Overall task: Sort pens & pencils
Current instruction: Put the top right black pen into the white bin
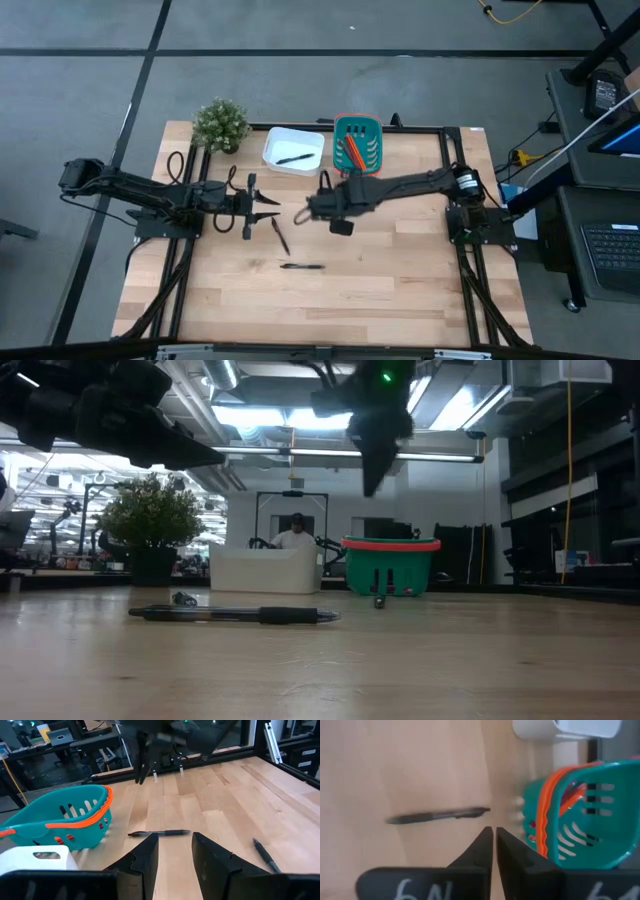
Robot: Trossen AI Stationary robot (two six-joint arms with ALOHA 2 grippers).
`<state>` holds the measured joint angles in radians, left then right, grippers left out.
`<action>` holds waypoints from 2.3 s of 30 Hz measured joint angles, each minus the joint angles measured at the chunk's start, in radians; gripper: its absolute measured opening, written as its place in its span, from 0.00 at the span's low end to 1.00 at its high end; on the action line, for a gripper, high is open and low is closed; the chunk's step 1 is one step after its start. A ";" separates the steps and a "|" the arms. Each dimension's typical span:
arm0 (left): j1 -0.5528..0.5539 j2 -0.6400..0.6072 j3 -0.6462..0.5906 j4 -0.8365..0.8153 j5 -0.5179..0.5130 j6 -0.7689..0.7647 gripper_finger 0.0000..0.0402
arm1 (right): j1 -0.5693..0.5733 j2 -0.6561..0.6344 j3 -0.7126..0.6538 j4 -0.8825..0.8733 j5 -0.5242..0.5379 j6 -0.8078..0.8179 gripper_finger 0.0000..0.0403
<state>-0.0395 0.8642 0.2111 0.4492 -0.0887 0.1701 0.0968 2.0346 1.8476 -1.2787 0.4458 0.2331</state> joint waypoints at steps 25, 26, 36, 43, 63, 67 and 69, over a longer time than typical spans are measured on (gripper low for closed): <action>0.028 0.225 -0.001 0.269 -0.004 -0.029 0.28 | 0.137 -0.526 -1.093 1.340 0.260 0.010 0.08; 0.032 0.232 -0.001 0.277 -0.004 -0.029 0.28 | 0.135 -0.526 -1.098 1.352 0.252 -0.002 0.09; 0.062 0.246 -0.001 0.302 -0.004 -0.027 0.28 | 0.129 -0.526 -1.065 1.368 0.194 0.054 0.07; 0.061 0.246 -0.001 0.301 -0.004 -0.002 0.28 | 0.111 -0.526 -1.066 1.365 0.023 0.099 0.07; 0.061 0.245 -0.001 0.302 -0.004 0.050 0.28 | -0.017 -0.494 -0.900 1.006 -0.126 0.632 0.41; 0.061 0.245 -0.001 0.304 -0.004 0.064 0.28 | -0.035 -0.432 -0.900 1.032 -0.192 0.699 0.48; 0.061 0.245 0.000 0.303 -0.004 0.076 0.28 | -0.044 -0.398 -0.900 1.041 -0.219 0.706 0.50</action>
<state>0.0216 1.1095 0.2108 0.7518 -0.0925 0.2462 0.0533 1.6365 0.9474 -0.2376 0.2268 0.9391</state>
